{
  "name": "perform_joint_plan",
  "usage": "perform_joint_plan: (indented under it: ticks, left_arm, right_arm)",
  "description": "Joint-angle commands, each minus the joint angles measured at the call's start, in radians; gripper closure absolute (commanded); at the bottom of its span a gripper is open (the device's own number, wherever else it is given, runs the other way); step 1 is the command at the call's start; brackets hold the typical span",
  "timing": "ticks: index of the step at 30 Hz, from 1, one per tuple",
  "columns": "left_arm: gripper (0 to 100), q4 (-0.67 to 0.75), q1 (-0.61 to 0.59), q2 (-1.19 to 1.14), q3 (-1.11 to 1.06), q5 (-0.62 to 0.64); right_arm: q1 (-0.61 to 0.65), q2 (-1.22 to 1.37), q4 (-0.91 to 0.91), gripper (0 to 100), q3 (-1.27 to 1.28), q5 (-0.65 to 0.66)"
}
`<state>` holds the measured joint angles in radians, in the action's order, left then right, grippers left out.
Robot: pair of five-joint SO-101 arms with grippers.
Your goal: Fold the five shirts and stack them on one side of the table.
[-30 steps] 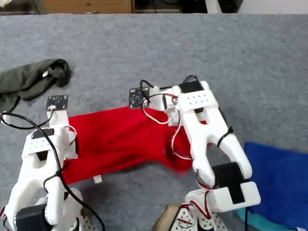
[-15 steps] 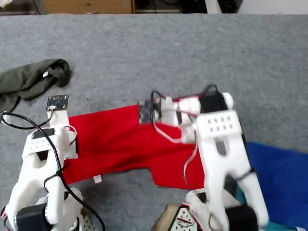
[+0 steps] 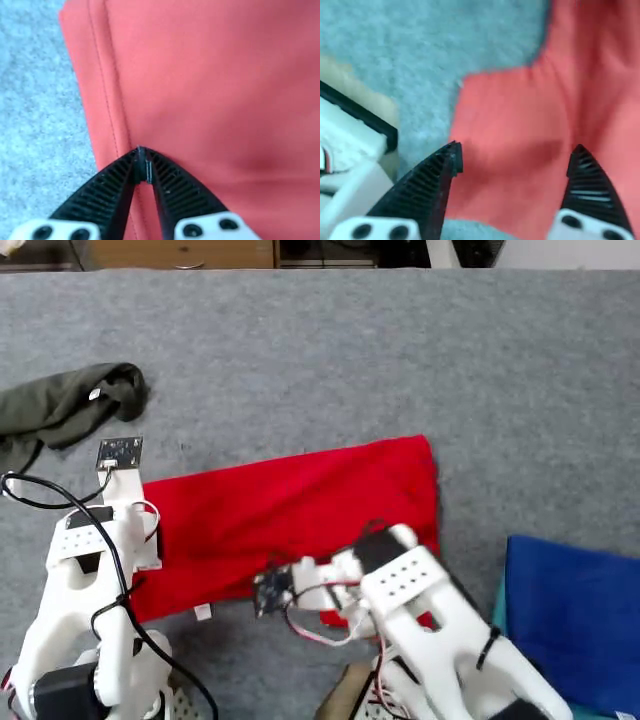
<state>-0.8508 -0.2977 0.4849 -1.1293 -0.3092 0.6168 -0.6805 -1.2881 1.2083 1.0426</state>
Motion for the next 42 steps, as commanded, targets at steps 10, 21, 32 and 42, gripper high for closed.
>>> perform_joint_plan:
  ticks: [10,21,32,42]
  left_arm:
    - [98,0.011,-0.008,0.001,0.032,0.003]
    - [98,0.009,-0.008,0.001,0.032,0.003]
    - [98,0.009,-0.008,-0.001,0.034,0.003]
    - [98,0.009,-0.008,-0.001,0.034,0.003]
  right_arm:
    - [0.022,0.222,0.167,66.3,0.031,-0.025]
    - [0.019,0.275,0.218,94.7,0.033,-0.029]
    - [-0.053,0.272,-0.018,99.4,-0.179,-0.028]
    - [-0.087,0.280,-0.149,99.3,-0.440,0.109]
